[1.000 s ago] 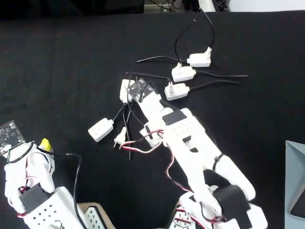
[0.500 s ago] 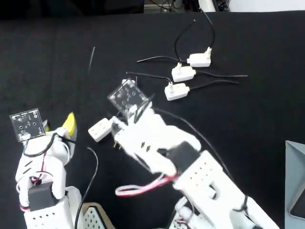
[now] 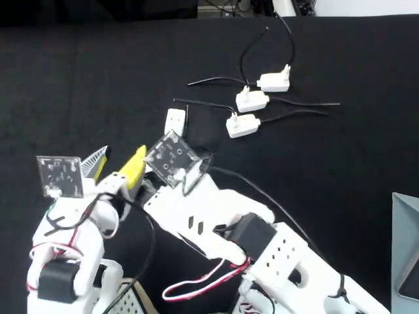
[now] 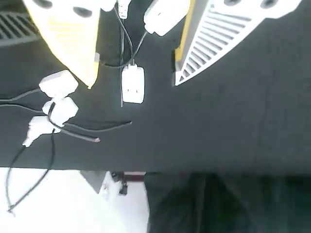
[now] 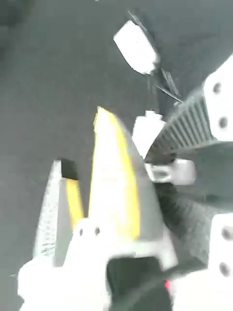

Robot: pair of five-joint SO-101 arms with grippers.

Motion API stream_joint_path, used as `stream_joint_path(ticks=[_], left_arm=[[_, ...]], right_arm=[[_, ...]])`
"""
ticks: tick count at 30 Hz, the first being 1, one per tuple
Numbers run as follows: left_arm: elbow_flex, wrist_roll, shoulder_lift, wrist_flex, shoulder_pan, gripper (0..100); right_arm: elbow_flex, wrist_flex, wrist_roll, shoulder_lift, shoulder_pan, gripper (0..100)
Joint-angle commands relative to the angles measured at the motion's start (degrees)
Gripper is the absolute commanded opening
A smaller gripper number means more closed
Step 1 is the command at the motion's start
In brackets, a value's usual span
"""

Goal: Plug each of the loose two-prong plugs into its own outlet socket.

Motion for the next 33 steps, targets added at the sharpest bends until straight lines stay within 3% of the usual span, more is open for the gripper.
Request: stream_joint_path(ticks=[1, 9, 18, 22, 33], left_arm=[[-3.91, -2.81, 0.09, 1.93, 1.27, 26], [-4.44, -3.34, 0.0, 2.29, -0.92, 26], [-2.33, -2.9, 0.09, 2.9, -30.99, 25], [2.59, -2.9, 0.09, 2.46, -39.6, 25], [13.85, -2.9, 0.09, -0.18, -42.15, 25]], right_arm=[[-0.13, -1.14, -0.09, -0.48, -0.62, 1.1], [0.84, -0.97, -0.09, -0.48, -0.18, 1.1], [0.4, -6.24, -0.53, 7.52, 1.93, 1.1], [-0.92, -12.66, -0.62, 18.33, 1.67, 1.1], [-13.76, -18.37, -4.66, 40.4, 1.85, 1.1]])
